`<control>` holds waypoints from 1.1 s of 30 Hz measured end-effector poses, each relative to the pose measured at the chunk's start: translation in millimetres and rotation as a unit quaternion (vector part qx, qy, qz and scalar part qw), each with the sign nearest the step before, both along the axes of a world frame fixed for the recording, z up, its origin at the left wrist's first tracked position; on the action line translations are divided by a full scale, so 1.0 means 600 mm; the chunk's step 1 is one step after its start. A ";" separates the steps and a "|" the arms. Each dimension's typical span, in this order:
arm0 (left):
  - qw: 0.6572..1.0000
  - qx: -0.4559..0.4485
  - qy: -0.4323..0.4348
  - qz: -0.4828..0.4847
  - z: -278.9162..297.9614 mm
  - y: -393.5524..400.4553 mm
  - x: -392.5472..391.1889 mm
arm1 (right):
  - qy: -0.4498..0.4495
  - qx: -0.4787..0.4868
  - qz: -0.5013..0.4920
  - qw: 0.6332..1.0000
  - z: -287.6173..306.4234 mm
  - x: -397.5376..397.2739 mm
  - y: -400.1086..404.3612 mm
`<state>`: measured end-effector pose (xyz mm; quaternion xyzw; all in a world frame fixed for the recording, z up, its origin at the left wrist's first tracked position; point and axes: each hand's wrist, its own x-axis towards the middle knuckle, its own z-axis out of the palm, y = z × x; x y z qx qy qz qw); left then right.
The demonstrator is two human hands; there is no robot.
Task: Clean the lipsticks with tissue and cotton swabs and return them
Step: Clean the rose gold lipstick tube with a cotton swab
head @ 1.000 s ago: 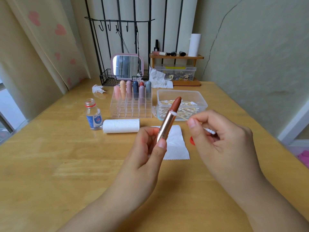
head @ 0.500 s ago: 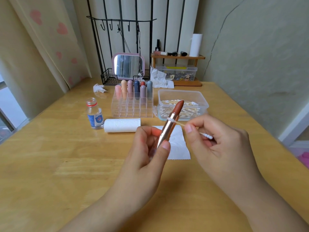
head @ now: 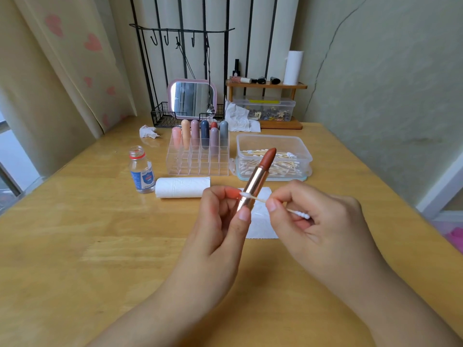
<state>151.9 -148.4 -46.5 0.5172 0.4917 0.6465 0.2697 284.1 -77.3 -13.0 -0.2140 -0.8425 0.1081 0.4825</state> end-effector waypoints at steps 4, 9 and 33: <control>0.998 0.005 0.059 0.010 -0.003 0.000 0.000 | 0.021 0.020 -0.041 0.999 0.006 0.002 0.005; 0.992 0.003 0.115 0.050 -0.007 0.002 -0.001 | 0.021 0.016 -0.033 0.999 0.002 0.003 0.006; 0.997 -0.006 0.059 0.041 -0.001 -0.002 -0.003 | 0.023 0.018 -0.030 0.999 0.001 0.003 0.004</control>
